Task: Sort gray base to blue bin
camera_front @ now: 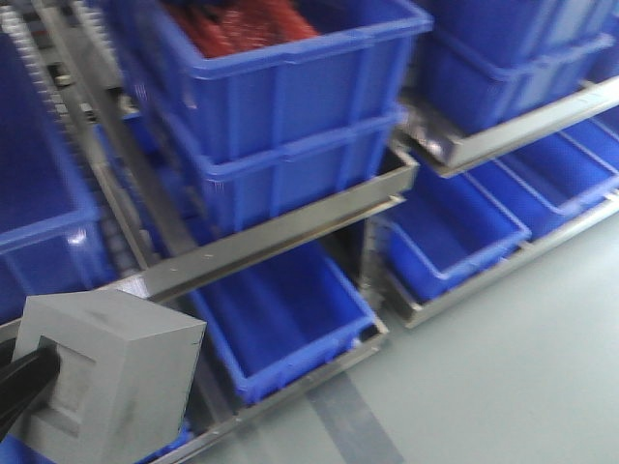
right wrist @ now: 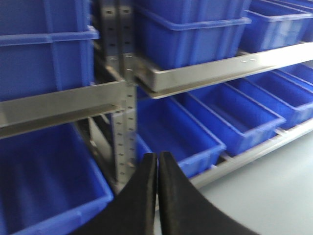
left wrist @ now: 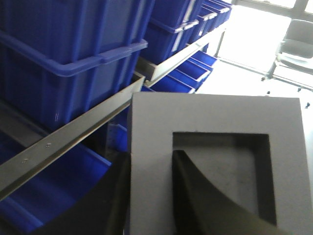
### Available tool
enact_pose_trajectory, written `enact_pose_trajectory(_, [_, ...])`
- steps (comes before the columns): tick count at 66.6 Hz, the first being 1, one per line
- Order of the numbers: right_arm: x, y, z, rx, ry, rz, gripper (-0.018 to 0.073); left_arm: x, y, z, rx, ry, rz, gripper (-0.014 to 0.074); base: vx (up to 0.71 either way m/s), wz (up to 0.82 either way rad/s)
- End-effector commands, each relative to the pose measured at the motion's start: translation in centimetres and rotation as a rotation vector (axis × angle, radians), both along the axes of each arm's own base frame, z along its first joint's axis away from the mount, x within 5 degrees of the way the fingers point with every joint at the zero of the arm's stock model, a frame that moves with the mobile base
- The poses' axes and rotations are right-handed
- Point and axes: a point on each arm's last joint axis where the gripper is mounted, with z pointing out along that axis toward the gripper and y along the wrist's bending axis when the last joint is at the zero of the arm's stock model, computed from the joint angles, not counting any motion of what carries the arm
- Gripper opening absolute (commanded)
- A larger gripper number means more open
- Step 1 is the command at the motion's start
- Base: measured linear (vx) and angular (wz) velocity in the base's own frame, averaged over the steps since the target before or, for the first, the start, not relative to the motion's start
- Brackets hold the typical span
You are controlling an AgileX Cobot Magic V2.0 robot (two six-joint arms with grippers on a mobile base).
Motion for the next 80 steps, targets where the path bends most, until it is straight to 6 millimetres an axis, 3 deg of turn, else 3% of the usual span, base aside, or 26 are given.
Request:
enact_pose_trajectory(1, [0.03,-0.01,0.6,-0.018,-0.083,-0.003,-0.0005,-0.03,-0.23,1.94,-0.08,-0.103,-0.022,-0.0007,0.21,0.77])
enact_pose_trajectory(39, [0.03,-0.02,0.58,-0.018,-0.08,-0.003,-0.0005,-0.03,-0.23,1.94,-0.08,-0.103,-0.022,-0.0007,0.18,0.73])
enact_pose_trajectory(80, [0.03,-0.02,0.58,-0.018,-0.08,-0.003,-0.0005,-0.03,-0.23,1.94,-0.08,-0.103,-0.022,-0.0007,0.15,0.18])
